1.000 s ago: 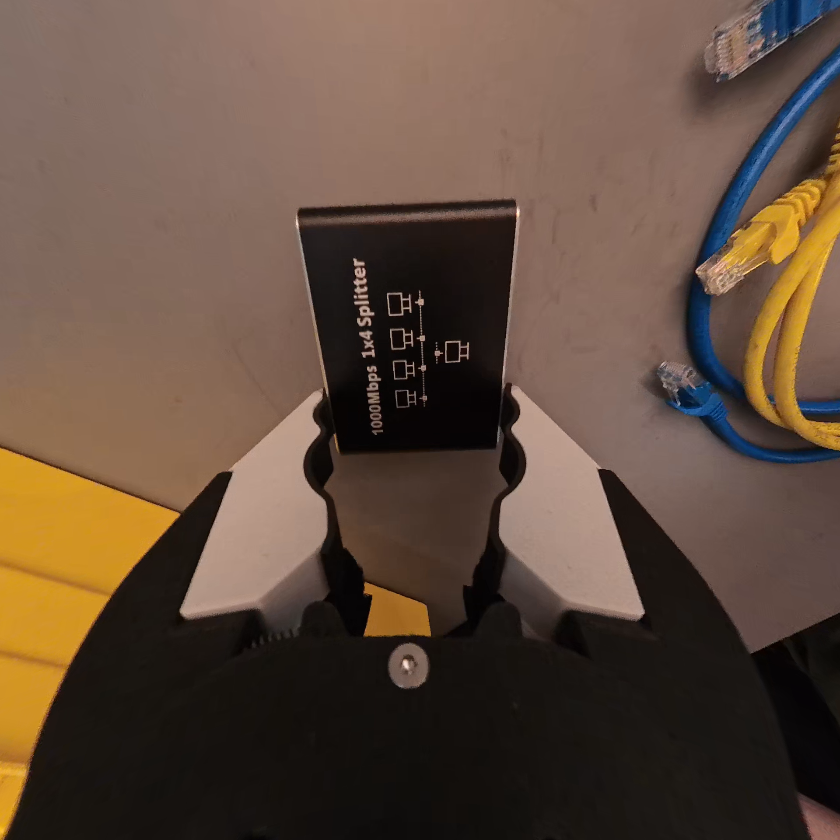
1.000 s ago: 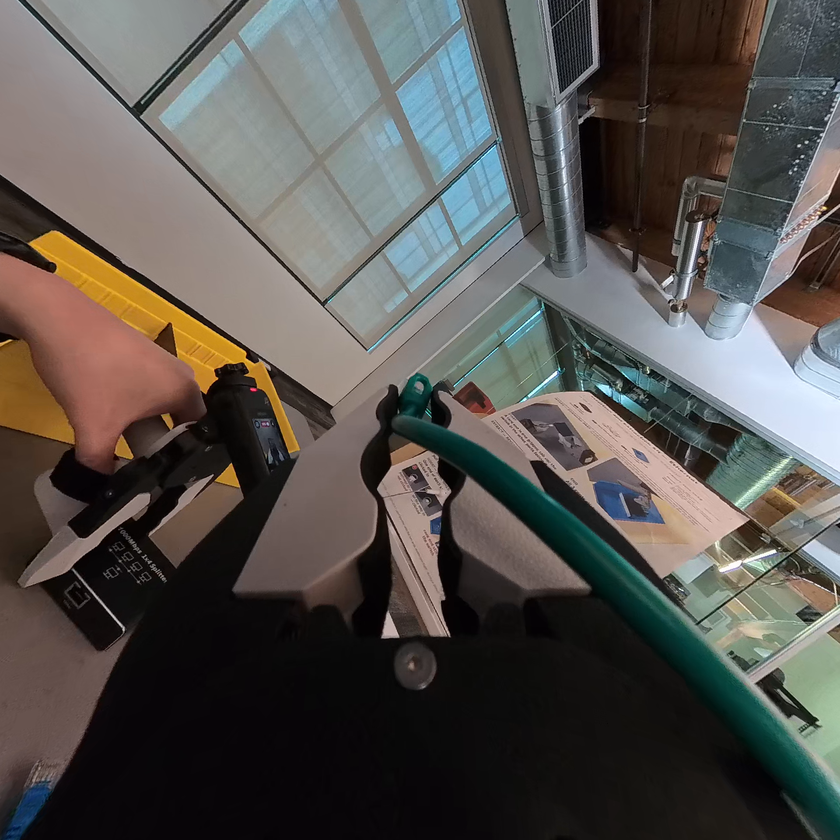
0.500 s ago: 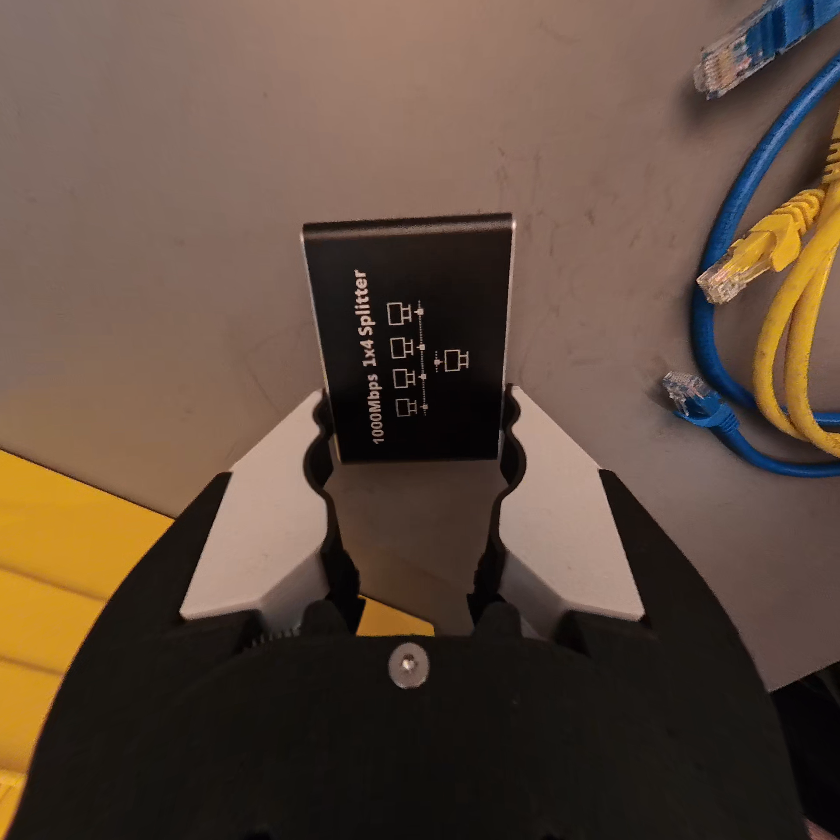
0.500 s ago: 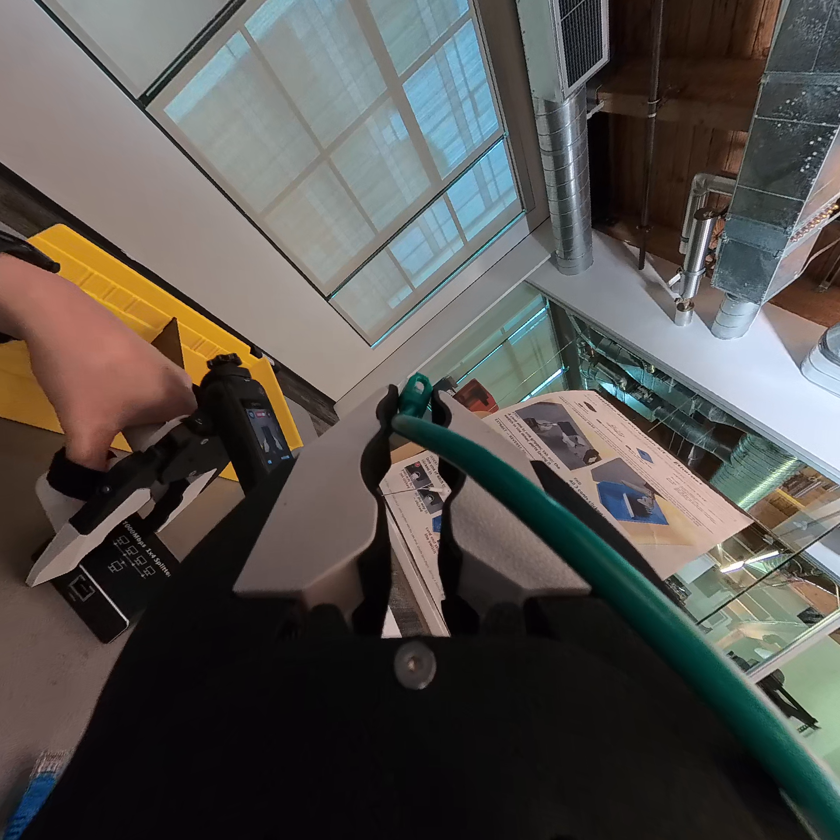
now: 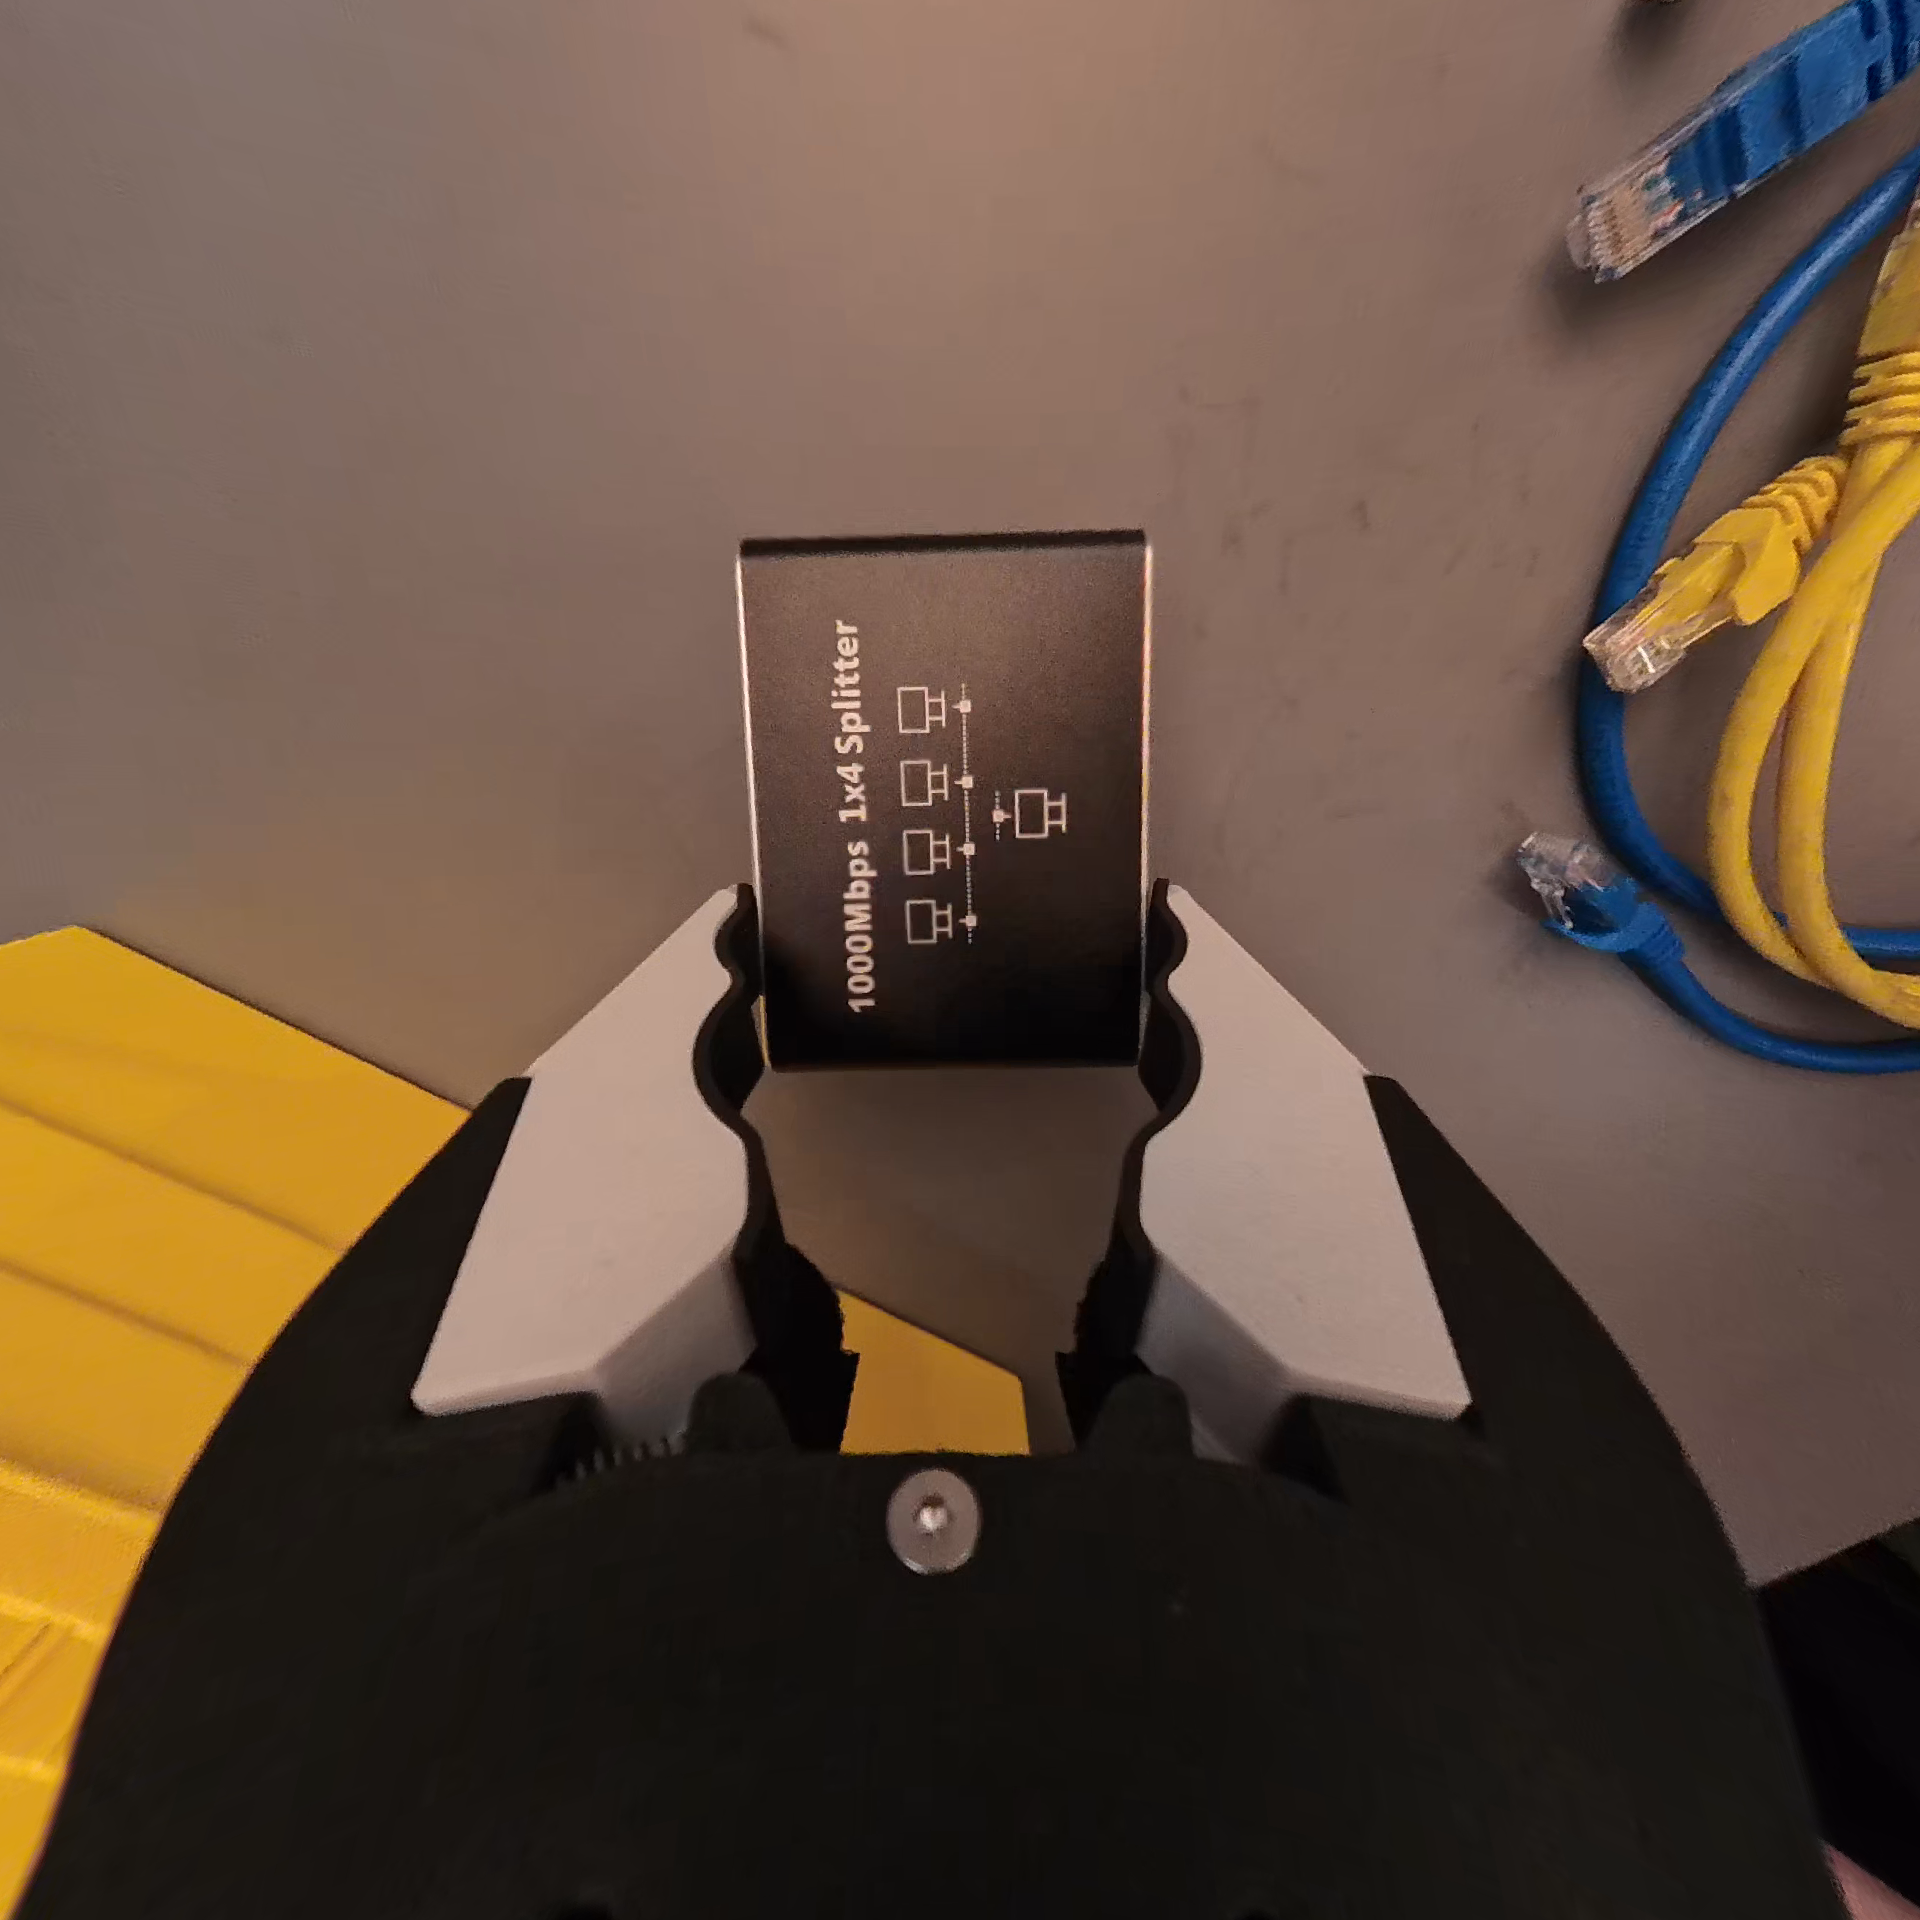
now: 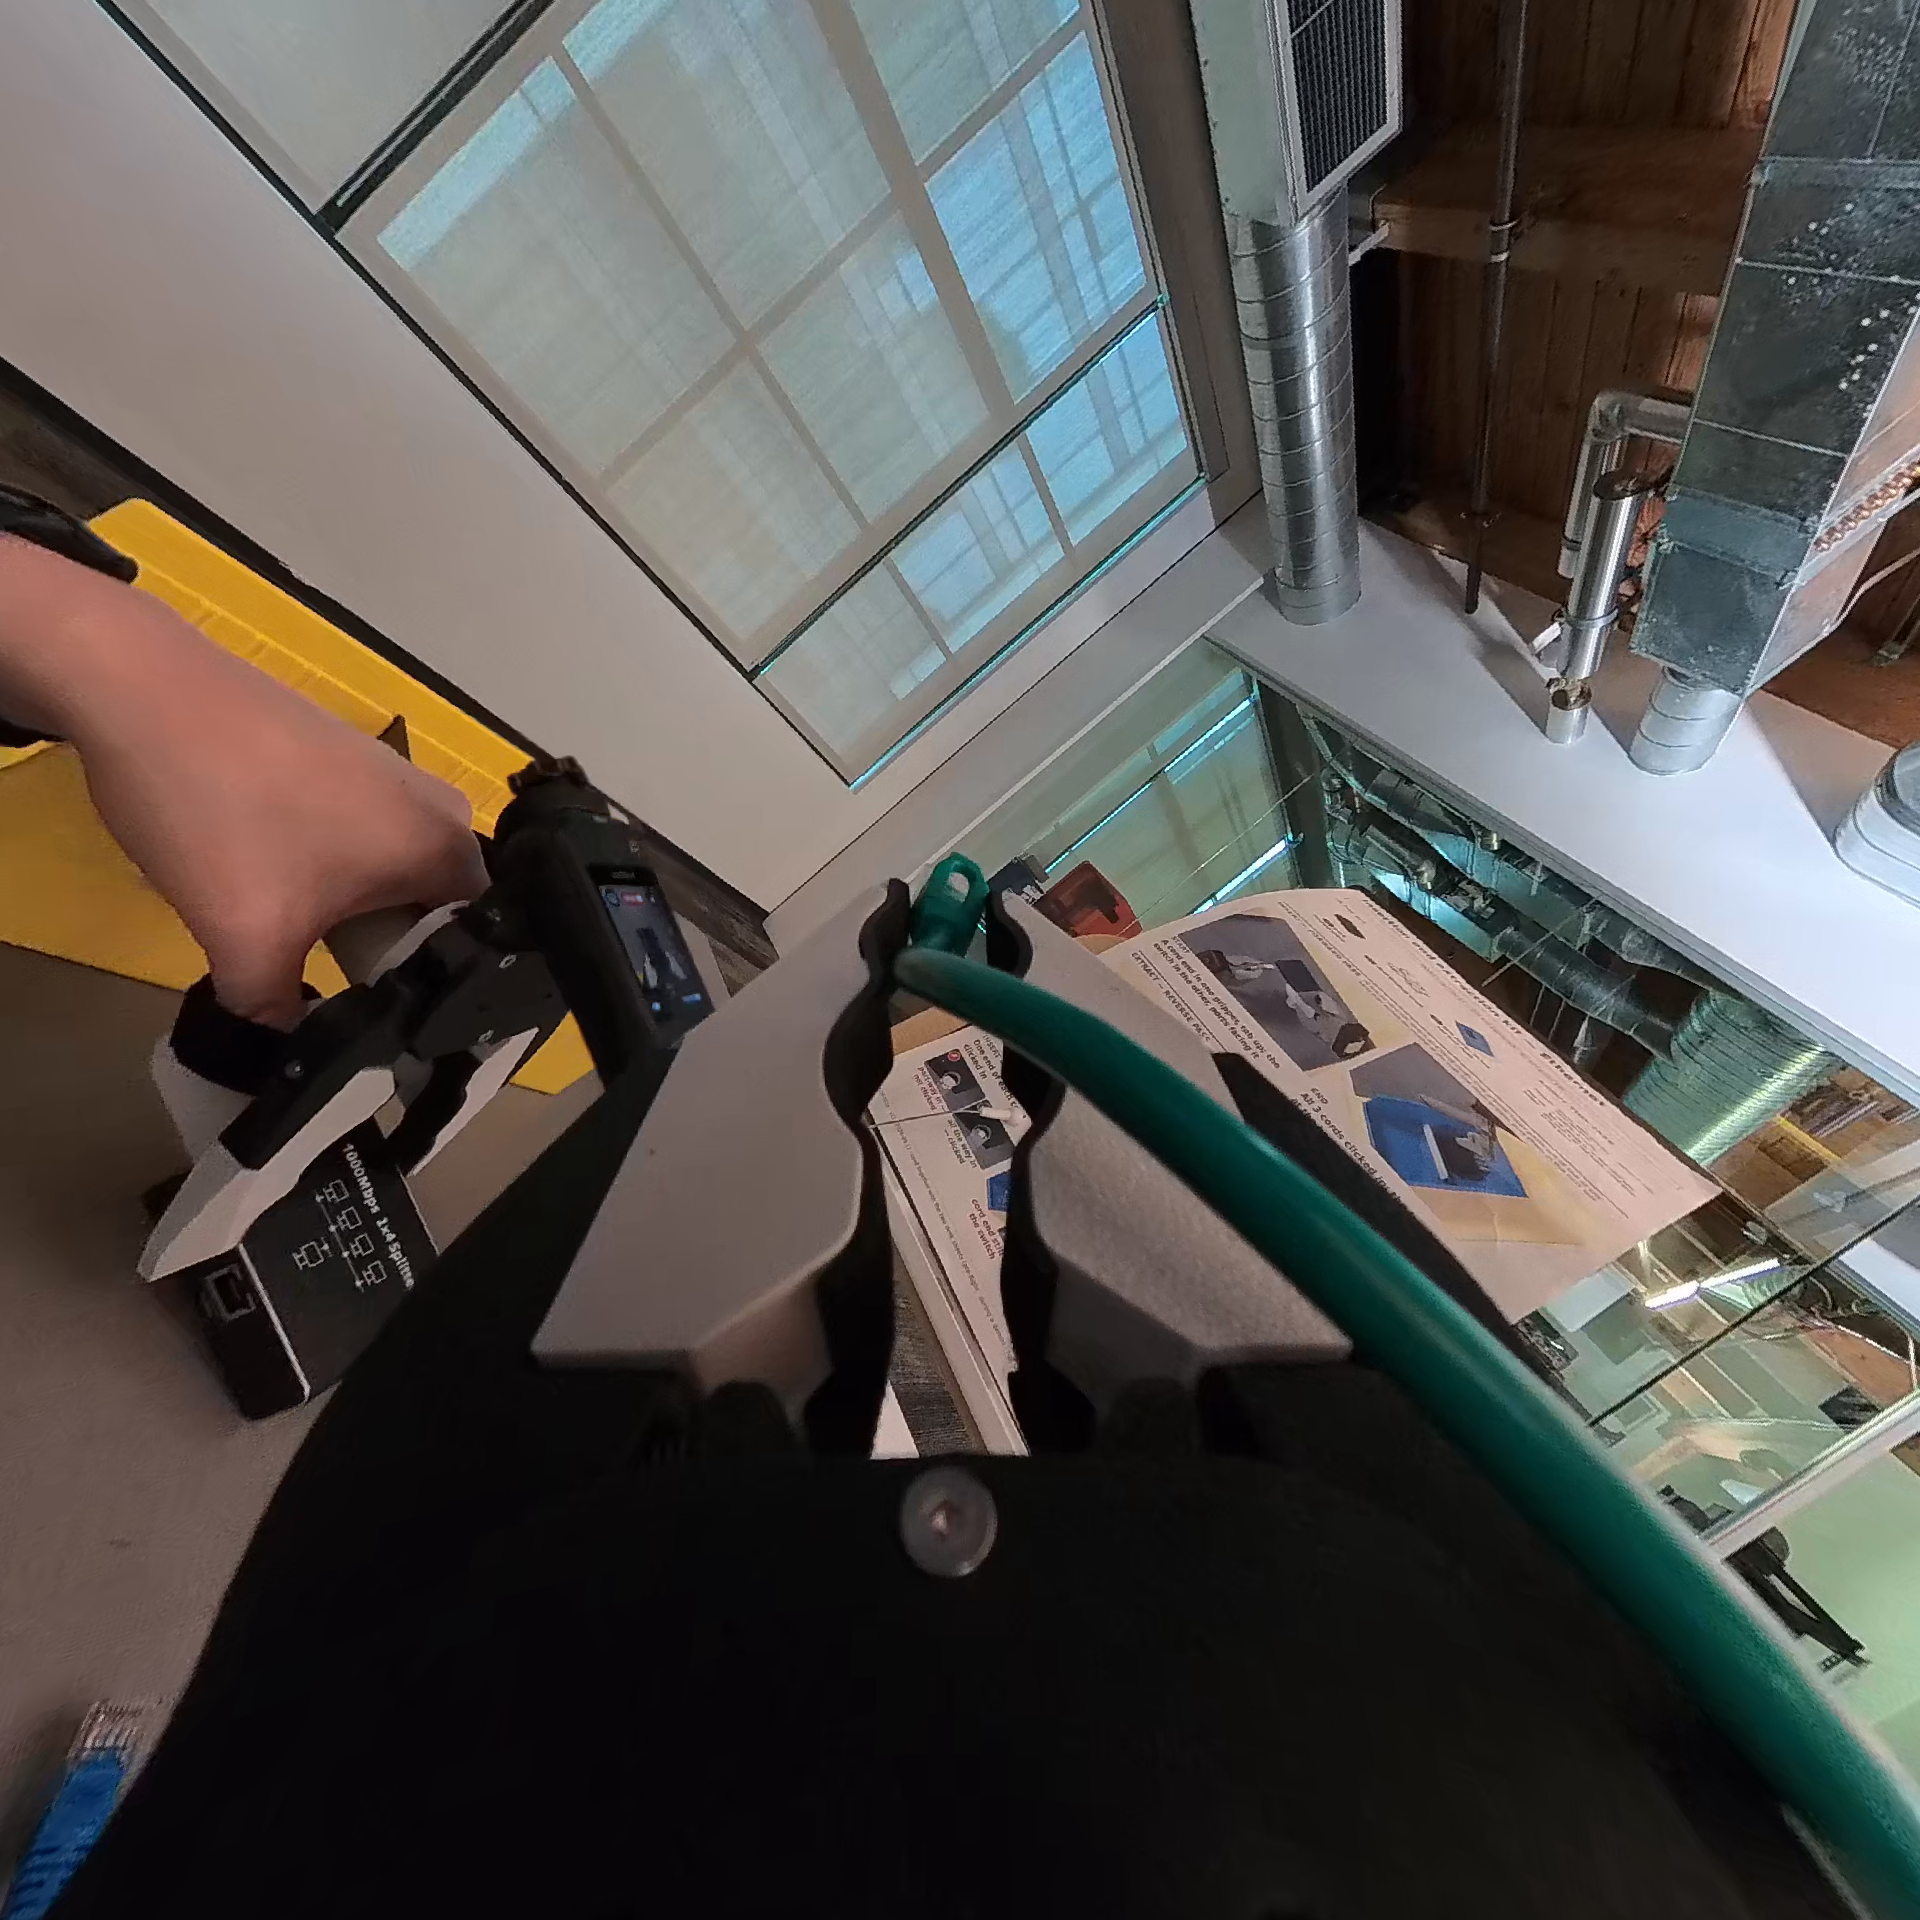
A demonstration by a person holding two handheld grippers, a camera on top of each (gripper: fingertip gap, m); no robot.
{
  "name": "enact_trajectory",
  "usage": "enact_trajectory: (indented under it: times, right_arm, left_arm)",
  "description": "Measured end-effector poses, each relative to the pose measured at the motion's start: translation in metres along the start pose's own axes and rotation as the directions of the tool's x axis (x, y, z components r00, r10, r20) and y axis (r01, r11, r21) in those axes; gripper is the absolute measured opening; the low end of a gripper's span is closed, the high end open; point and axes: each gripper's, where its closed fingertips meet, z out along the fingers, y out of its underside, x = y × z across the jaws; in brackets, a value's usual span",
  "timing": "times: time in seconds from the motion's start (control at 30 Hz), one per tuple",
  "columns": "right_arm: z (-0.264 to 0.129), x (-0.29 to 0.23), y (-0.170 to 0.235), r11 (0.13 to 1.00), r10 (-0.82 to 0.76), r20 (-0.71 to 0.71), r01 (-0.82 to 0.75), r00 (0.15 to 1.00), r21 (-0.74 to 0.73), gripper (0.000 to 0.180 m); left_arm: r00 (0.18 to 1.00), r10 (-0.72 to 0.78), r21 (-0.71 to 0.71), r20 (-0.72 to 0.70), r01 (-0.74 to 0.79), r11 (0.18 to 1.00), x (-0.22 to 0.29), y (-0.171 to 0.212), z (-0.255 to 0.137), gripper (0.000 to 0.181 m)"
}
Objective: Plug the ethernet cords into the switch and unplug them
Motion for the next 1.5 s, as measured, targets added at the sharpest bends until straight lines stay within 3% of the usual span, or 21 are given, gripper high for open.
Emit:
enact_trajectory:
  times: [0.03,0.77,1.13,1.3,1.5]
  right_arm:
    - [0.0,0.0,0.0,1.0,0.0,0.001,0.0,1.0,0.0,0.013]
    - [-0.001,0.001,0.005,1.0,0.008,0.0,-0.008,1.0,-0.011,0.013]
    - [0.005,-0.007,0.04,0.988,0.094,0.034,-0.088,0.995,-0.128,0.013]
    - [0.009,-0.023,0.079,0.953,0.182,0.082,-0.155,0.98,-0.261,0.015]
    - [0.011,-0.027,0.076,0.954,0.179,0.102,-0.147,0.979,-0.262,0.013]
  left_arm:
    - [1.0,-0.006,-0.001,-0.005,0.006,1.0,0.0,0.001,-0.001,0.072]
    - [0.994,0.027,0.183,0.103,-0.046,0.982,-0.003,-0.014,-0.058,0.073]
    - [0.988,-0.009,0.295,0.154,-0.037,0.955,-0.01,-0.014,-0.094,0.072]
    - [0.983,0.035,0.29,0.182,-0.088,0.953,0.003,-0.019,-0.1,0.072]
    - [0.979,0.065,0.297,0.194,-0.122,0.947,0.014,-0.024,-0.103,0.072]
